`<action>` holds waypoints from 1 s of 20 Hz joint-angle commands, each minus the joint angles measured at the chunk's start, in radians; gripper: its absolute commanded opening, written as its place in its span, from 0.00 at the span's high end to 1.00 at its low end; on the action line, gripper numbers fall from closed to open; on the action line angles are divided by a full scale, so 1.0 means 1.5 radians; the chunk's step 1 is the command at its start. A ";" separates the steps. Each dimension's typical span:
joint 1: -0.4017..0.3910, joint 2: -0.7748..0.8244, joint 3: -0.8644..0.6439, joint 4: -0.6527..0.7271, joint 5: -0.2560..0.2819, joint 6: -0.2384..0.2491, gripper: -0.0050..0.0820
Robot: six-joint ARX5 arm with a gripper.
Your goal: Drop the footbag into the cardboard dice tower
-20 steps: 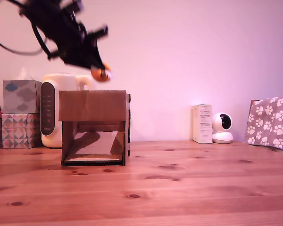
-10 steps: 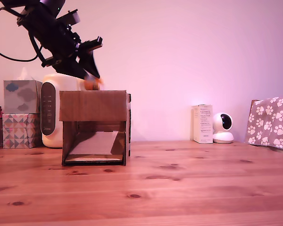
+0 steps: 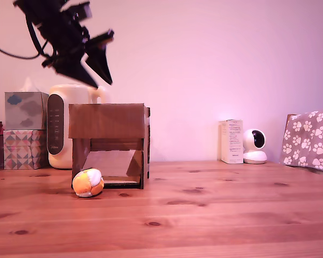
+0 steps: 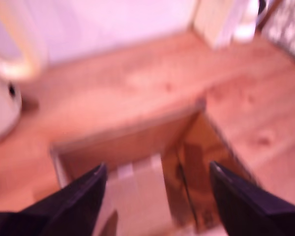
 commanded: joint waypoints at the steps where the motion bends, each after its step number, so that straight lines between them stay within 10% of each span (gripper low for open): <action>1: -0.011 -0.042 -0.010 0.006 0.004 0.009 0.97; 20: -0.027 -0.429 -0.638 0.511 0.022 0.010 0.97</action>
